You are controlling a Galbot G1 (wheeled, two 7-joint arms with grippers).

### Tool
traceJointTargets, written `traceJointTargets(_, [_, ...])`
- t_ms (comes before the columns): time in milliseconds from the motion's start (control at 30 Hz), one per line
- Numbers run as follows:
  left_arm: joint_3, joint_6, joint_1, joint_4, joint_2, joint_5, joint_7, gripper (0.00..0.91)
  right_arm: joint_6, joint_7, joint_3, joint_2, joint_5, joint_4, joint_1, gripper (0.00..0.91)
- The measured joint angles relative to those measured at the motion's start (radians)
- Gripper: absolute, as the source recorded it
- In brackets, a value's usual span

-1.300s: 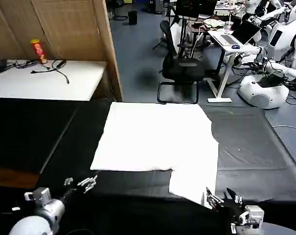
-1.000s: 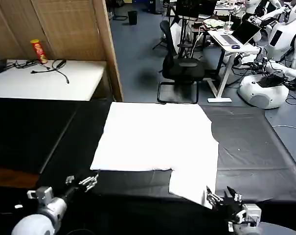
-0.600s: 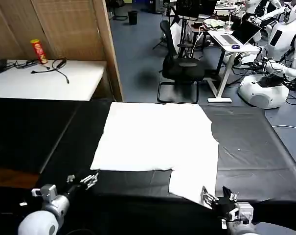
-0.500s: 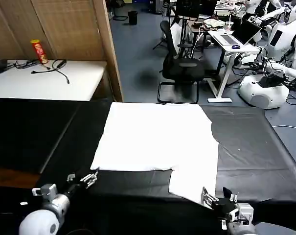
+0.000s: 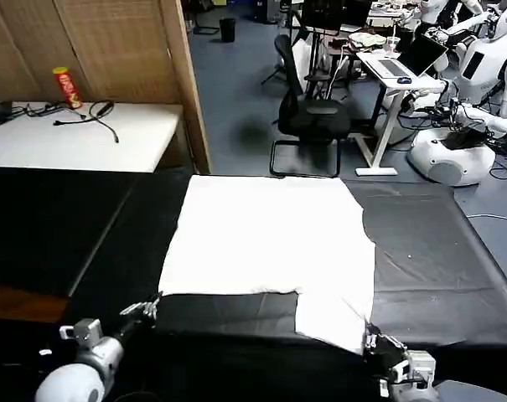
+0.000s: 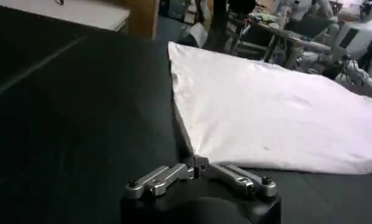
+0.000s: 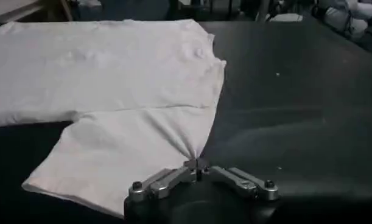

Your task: Fold and organize the clothes.

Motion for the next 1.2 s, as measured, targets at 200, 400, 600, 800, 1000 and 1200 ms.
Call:
traceJointTargets(200, [-0.04,0.006,0.103,-0.087,0.017,-0.009,-0.03,0.0,0.013,-0.017,0.015,-0.004,0.02,0.037,-0.055,0.0])
traceJointTargets(400, [-0.07,0.01,0.186,-0.166,0.005,-0.026,-0.047,0.0,0.123,-0.109,0.046,-0.034,0.07,0.006,0.015,0.0])
traceJointTargets(600, [-0.059,-0.026,0.152,-0.186,-0.032,-0.052,-0.06,0.0,0.199,-0.162,0.04,-0.094,0.112,-0.12,0.18,0.0])
traceJointTargets(800, [-0.033,-0.045,0.05,-0.154,-0.08,-0.032,-0.054,0.0,0.24,-0.178,0.001,-0.16,0.119,-0.278,0.363,0.0])
traceJointTargets(1000, [-0.013,-0.059,-0.06,-0.087,-0.09,0.0,-0.058,0.0,0.261,-0.195,-0.049,-0.186,0.123,-0.41,0.523,0.0])
traceJointTargets(1200, [0.019,-0.068,-0.163,0.002,-0.073,0.033,-0.041,0.0,0.262,-0.191,-0.118,-0.186,0.105,-0.548,0.649,0.0])
